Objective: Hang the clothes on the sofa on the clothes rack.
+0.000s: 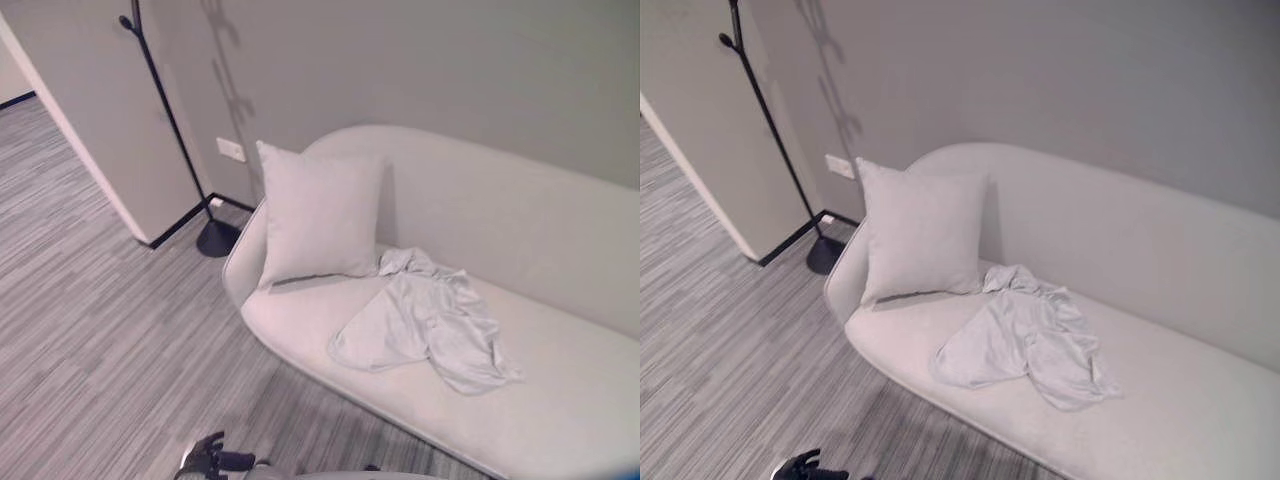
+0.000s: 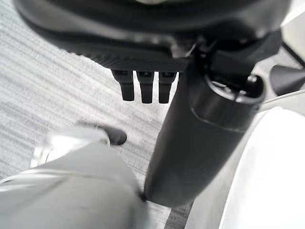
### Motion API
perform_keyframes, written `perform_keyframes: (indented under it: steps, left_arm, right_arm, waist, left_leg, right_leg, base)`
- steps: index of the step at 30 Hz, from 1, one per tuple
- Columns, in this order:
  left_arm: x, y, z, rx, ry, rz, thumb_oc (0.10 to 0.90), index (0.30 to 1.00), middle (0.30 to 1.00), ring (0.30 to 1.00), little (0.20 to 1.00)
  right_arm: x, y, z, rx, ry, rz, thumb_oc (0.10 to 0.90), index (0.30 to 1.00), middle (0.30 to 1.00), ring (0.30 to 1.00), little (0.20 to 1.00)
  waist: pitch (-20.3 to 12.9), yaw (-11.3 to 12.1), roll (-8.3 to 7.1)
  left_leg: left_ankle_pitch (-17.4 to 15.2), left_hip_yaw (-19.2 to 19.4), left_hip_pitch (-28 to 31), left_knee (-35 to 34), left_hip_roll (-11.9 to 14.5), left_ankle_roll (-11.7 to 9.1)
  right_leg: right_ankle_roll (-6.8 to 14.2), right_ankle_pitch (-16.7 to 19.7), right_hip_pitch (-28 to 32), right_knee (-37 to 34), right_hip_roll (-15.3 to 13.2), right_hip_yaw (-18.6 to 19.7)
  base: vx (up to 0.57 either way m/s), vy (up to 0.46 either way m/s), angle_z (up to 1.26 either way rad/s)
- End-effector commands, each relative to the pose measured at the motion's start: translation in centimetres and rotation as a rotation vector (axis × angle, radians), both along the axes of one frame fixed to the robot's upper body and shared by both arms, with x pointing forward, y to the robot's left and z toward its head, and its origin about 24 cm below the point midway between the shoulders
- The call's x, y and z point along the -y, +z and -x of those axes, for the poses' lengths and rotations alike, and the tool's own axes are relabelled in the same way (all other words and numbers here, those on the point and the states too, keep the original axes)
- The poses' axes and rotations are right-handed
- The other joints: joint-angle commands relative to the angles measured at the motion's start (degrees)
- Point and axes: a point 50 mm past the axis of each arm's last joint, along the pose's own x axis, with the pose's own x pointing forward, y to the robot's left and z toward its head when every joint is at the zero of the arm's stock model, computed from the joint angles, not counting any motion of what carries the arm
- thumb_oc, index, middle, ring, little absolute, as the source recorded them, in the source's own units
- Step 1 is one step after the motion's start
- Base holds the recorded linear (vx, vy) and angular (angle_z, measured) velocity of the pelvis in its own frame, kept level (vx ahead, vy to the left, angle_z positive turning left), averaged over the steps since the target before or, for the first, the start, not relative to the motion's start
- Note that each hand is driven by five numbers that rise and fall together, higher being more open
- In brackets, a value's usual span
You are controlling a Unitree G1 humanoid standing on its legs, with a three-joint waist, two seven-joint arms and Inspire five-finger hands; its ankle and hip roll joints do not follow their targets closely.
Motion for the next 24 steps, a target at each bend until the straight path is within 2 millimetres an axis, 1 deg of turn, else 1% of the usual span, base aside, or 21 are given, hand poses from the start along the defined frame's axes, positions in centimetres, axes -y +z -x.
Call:
perform_keyframes:
  steps: [1, 2, 4, 5, 6, 7, 9, 10, 11, 12, 14, 15, 16, 17, 18, 19, 20, 21, 22, 23, 24]
  left_arm:
    - [-0.9, 0.5, -0.9, 0.026, -0.081, -0.078, 0.8, 0.9, 0.9, 0.9, 0.9]
    - [-0.9, 0.4, -0.9, 0.016, -0.114, -0.081, 0.8, 0.9, 0.9, 0.9, 0.9]
    - [-1.1, 0.4, -0.3, -0.005, -0.133, -0.086, 0.8, 0.9, 0.9, 0.9, 0.9]
    - [-1.2, 0.4, -0.5, 0.006, -0.135, -0.085, 0.8, 0.9, 0.9, 0.9, 0.9]
    - [-1.2, 0.4, -0.5, 0.006, -0.135, -0.085, 0.8, 0.9, 0.9, 0.9, 0.9]
    - [-1.1, 0.5, -0.9, 0.024, -0.149, -0.083, 0.8, 0.9, 0.9, 0.9, 0.9]
    - [-0.8, 0.9, -2.0, 0.069, -0.226, -0.089, 0.8, 0.9, 0.9, 0.9, 0.9]
    - [-0.8, 0.9, -2.0, 0.07, -0.224, -0.089, 0.8, 0.9, 0.9, 0.9, 0.9]
    - [-0.6, 1.1, -2.6, 0.091, -0.259, -0.086, 0.8, 0.9, 0.9, 0.9, 0.9]
    - [-0.6, 1.1, -2.7, 0.093, -0.256, -0.085, 0.8, 0.9, 0.9, 0.9, 0.9]
    - [-0.2, 1.3, -3.5, 0.12, -0.284, -0.086, 0.8, 0.9, 0.9, 0.9, 0.9]
    - [0.0, 1.3, -3.7, 0.128, -0.298, -0.09, 0.8, 0.9, 0.9, 0.9, 0.9]
    - [0.0, 1.3, -3.7, 0.128, -0.297, -0.09, 0.8, 0.9, 0.9, 0.9, 0.9]
    - [0.0, 1.4, -4.0, 0.135, -0.312, -0.096, 0.8, 0.9, 0.9, 0.9, 0.9]
    - [0.0, 1.5, -4.1, 0.137, -0.31, -0.095, 0.8, 0.9, 0.9, 0.9, 0.9]
    - [-0.1, 1.6, -4.4, 0.144, -0.308, -0.106, 0.8, 0.9, 0.9, 0.9, 0.9]
    - [-0.1, 1.6, -4.4, 0.146, -0.307, -0.105, 0.8, 0.9, 0.9, 0.9, 0.9]
    - [-0.4, 1.7, -4.5, 0.15, -0.284, -0.119, 0.8, 0.9, 0.9, 0.9, 0.9]
    - [-0.4, 1.7, -4.5, 0.15, -0.284, -0.119, 0.8, 0.9, 0.9, 0.9, 0.9]
    - [-0.5, 1.7, -4.6, 0.154, -0.258, -0.129, 0.8, 0.9, 0.9, 0.9, 0.9]
    - [-0.5, 1.7, -4.6, 0.155, -0.258, -0.129, 0.8, 0.9, 0.9, 0.9, 0.9]
  right_arm:
    - [2.6, 8.8, -9.7, 0.383, 0.208, 0.4, 0.8, 0.9, 0.9, 0.9, 0.9]
    - [3.0, 10.0, -9.9, 0.419, 0.216, 0.442, 0.8, 0.9, 0.9, 0.9, 0.9]
    - [3.3, 12.4, -11.1, 0.495, 0.239, 0.527, 0.8, 0.9, 0.9, 0.9, 0.9]
    - [3.2, 13.0, -11.7, 0.519, 0.254, 0.543, 0.8, 0.9, 0.9, 0.9, 0.9]
    - [3.2, 13.0, -11.7, 0.519, 0.254, 0.543, 0.8, 0.9, 0.9, 0.9, 0.9]
    - [3.2, 13.7, -12.5, 0.529, 0.276, 0.572, 0.8, 0.9, 0.9, 0.9, 0.9]
    - [3.0, 15.0, -15.0, 0.531, 0.336, 0.6, 0.8, 0.9, 0.9, 0.9, 0.9]
    - [3.0, 15.0, -15.1, 0.533, 0.337, 0.6, 0.8, 0.9, 0.9, 0.9, 0.9]
    - [2.8, 16.3, -16.8, 0.537, 0.366, 0.639, 0.8, 0.9, 0.9, 0.9, 0.9]
    - [2.8, 16.3, -17.0, 0.539, 0.368, 0.64, 0.8, 0.9, 0.9, 0.9, 0.9]
    - [2.8, 17.8, -19.4, 0.53, 0.367, 0.684, 0.8, 0.9, 0.9, 0.9, 0.9]
    - [3.0, 18.1, -20.0, 0.512, 0.349, 0.685, 0.8, 0.9, 0.9, 0.9, 0.9]
    - [3.0, 18.2, -20.0, 0.513, 0.35, 0.685, 0.8, 0.9, 0.9, 0.9, 0.9]
    - [3.6, 19.3, -21.0, 0.489, 0.326, 0.704, 0.8, 0.9, 0.9, 0.9, 0.9]
    - [3.5, 19.4, -21.1, 0.492, 0.328, 0.705, 0.8, 0.9, 0.9, 0.9, 0.9]
    - [3.7, 20.9, -22.1, 0.487, 0.309, 0.736, 0.8, 0.9, 0.9, 0.9, 0.9]
    - [3.7, 21.0, -22.2, 0.489, 0.31, 0.736, 0.8, 0.9, 0.9, 0.9, 0.9]
    - [4.2, 22.6, -22.7, 0.495, 0.278, 0.793, 0.8, 0.9, 0.9, 0.9, 0.9]
    - [4.1, 22.7, -22.8, 0.496, 0.278, 0.793, 0.8, 0.9, 0.9, 0.9, 0.9]
    - [5.2, 24.3, -22.7, 0.493, 0.226, 0.862, 0.8, 0.9, 0.9, 0.9, 0.9]
    - [5.2, 24.3, -22.7, 0.494, 0.226, 0.862, 0.8, 0.9, 0.9, 0.9, 0.9]
  waist:
    - [0.01, 0.92, -1.34]
    - [-0.28, 0.75, -0.98]
    - [-0.66, 1.15, -0.35]
    - [-0.52, 1.38, -0.21]
    - [-0.51, 1.37, -0.21]
    - [-0.16, 1.87, -0.07]
    - [0.83, 3.61, 0.0]
    - [0.78, 3.55, 0.02]
    - [1.91, 4.9, -0.09]
    - [1.86, 4.79, -0.05]
    - [4.04, 6.5, -0.2]
    - [4.83, 7.05, -0.27]
    - [4.83, 7.02, -0.26]
    - [6.21, 7.99, -0.56]
    - [6.28, 7.87, -0.51]
    - [8.06, 8.76, -0.73]
    - [8.1, 8.67, -0.7]
    - [9.77, 9.34, -0.96]
    - [9.77, 9.29, -0.96]
    - [10.79, 9.75, -1.08]
    - [10.75, 9.71, -1.06]
  left_leg:
    - [-1.5, -2.17, 2.13, -6.99, -6.89, 4.88]
    - [-1.37, -1.92, 1.49, -6.99, -7.14, 4.84]
    - [-1.68, -2.29, 1.21, -6.99, -7.71, 5.09]
    - [-1.62, -2.31, 1.2, -6.99, -7.87, 5.13]
    - [-1.62, -2.32, 1.21, -6.99, -7.88, 5.13]
    - [-1.52, -2.28, 0.91, -6.99, -8.04, 5.15]
    - [-1.08, -2.59, -0.68, -6.99, -8.17, 5.22]
    - [-1.05, -2.56, -0.83, -6.99, -8.16, 5.22]
    - [-0.58, -2.93, -2.34, -6.99, -8.1, 5.22]
    - [-0.54, -2.91, -2.54, -6.99, -8.09, 5.22]
    - [0.37, -3.62, -4.97, -6.99, -8.09, 5.04]
    - [0.68, -3.85, -5.72, -6.99, -8.01, 4.99]
    - [0.69, -3.85, -5.74, -6.99, -8.01, 4.99]
    - [1.23, -4.3, -6.81, -6.99, -7.96, 5.05]
    - [1.25, -4.3, -6.86, -6.99, -7.96, 5.05]
    - [2.22, -4.69, -8.06, -6.99, -7.74, 5.13]
    - [2.24, -4.69, -8.1, -6.99, -7.74, 5.13]
    - [2.18, -4.95, -9.82, -5.37, -7.9, 5.13]
    - [2.06, -4.94, -10.01, -5.11, -7.94, 5.13]
    - [1.78, -5.32, -11.73, -3.75, -8.17, 5.01]
    - [1.72, -5.34, -11.87, -3.61, -8.19, 5.01]
  right_leg:
    - [0.7, -4.52, 1.23, 1.49, -1.0, 3.49]
    - [0.91, -4.19, 1.13, 1.33, -1.37, 2.21]
    - [1.24, -4.01, 1.39, 0.87, -1.88, 1.48]
    - [1.31, -4.03, 1.56, 0.66, -2.07, 1.18]
    - [1.31, -4.03, 1.57, 0.66, -2.08, 1.17]
    - [1.45, -3.97, 1.34, 0.66, -2.37, 0.96]
    - [1.58, -3.67, -0.3, 0.66, -2.75, 0.94]
    - [1.58, -3.63, -0.47, 0.66, -2.75, 0.98]
    - [1.58, -3.29, -1.79, 0.66, -2.76, 0.88]
    - [1.57, -3.24, -2.01, 0.66, -2.75, 0.92]
    - [1.44, -2.74, -4.04, 0.66, -2.58, 0.48]
    - [1.34, -2.61, -4.67, 0.66, -2.55, 0.18]
    - [1.33, -2.6, -4.68, 0.66, -2.55, 0.17]
    - [1.2, -2.39, -5.51, 0.66, -2.32, 0.17]
    - [1.19, -2.38, -5.55, 0.66, -2.31, 0.18]
    - [1.05, -2.17, -6.59, 0.66, -2.19, 0.12]
    - [1.05, -2.15, -6.63, 0.66, -2.2, 0.12]
    - [0.88, -1.89, -7.53, 0.66, -2.14, 0.26]
    - [0.88, -1.87, -7.59, 0.66, -2.16, 0.27]
    - [0.83, -1.57, -8.38, 0.66, -2.19, 0.08]
    - [0.83, -1.56, -8.45, 0.66, -2.2, 0.06]
  base:
    - [0.01, 0.181, 0.26]
    - [0.07, 0.125, 0.04]
    - [0.11, 0.083, 0.27]
    - [0.07, 0.052, 0.36]
    - [0.04, 0.056, 0.23]
    - [0.01, 0.076, 0.15]
    - [-0.01, 0.083, 0.07]
    - [-0.04, 0.058, 0.03]
    - [-0.04, 0.035, 0.14]
    - [-0.06, 0.046, 0.1]
    - [-0.08, 0.044, 0.1]
    - [-0.07, 0.037, 0.13]
    - [-0.04, 0.027, 0.07]
    - [-0.02, 0.018, 0.19]
    - [-0.05, 0.028, 0.2]
    - [-0.03, 0.011, 0.22]
    - [-0.05, 0.019, 0.03]
    - [-0.02, 0.01, 0.04]
    - [-0.01, 0.028, 0.05]
    - [0.0, 0.02, 0.07]
    - [0.03, 0.033, 0.1]
